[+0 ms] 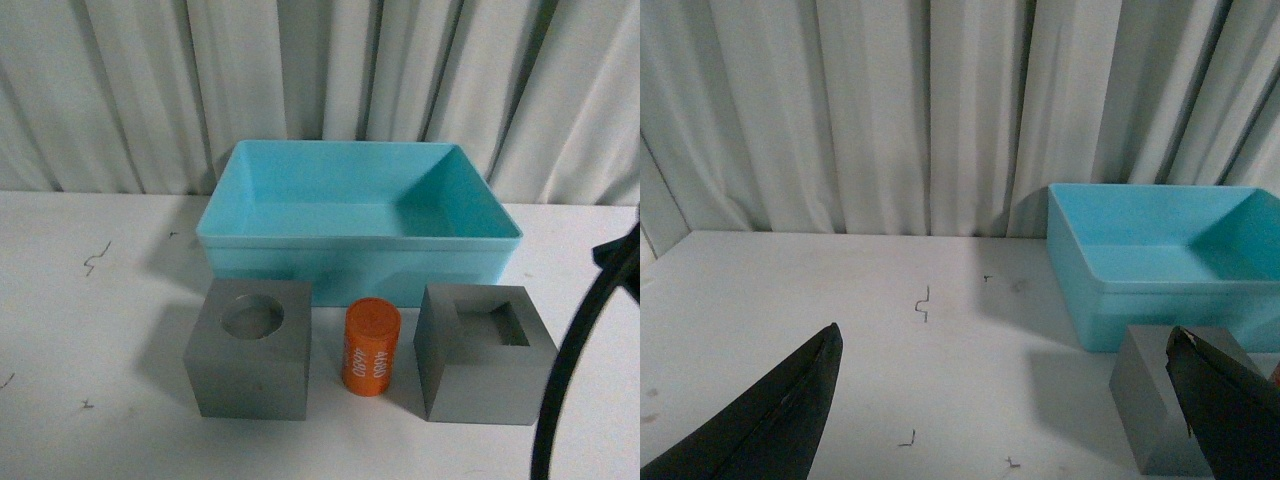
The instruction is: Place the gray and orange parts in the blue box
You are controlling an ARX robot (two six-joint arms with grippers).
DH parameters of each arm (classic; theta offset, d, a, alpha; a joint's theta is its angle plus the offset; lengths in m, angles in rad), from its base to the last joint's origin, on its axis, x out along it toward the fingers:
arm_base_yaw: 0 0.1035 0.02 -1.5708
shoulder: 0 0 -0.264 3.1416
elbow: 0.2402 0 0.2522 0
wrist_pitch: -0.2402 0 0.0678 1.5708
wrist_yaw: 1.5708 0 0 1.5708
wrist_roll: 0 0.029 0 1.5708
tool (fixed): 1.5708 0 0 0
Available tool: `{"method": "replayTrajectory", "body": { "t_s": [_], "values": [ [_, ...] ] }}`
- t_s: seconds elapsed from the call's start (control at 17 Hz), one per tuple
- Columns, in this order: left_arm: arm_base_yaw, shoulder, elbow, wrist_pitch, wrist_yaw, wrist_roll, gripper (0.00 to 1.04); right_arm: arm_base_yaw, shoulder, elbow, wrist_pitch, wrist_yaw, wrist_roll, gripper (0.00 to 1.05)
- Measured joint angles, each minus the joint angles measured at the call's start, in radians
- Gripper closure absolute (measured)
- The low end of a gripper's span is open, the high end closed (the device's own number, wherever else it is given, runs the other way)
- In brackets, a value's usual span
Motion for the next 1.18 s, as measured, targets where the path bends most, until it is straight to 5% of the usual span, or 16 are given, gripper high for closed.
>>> {"method": "replayTrajectory", "body": {
  "t_s": [0.94,1.0,1.18],
  "values": [
    [0.000,0.000,0.000,0.000,0.000,0.000,0.07,0.068,0.423,0.169,0.013,0.018,0.196,0.06],
    [0.000,0.000,0.000,0.000,0.000,0.000,0.07,0.067,0.435,0.177,0.007,0.018,0.206,0.09],
    [0.000,0.000,0.000,0.000,0.000,0.000,0.07,0.066,0.444,0.186,0.005,0.014,0.232,0.41]
  ]
}}
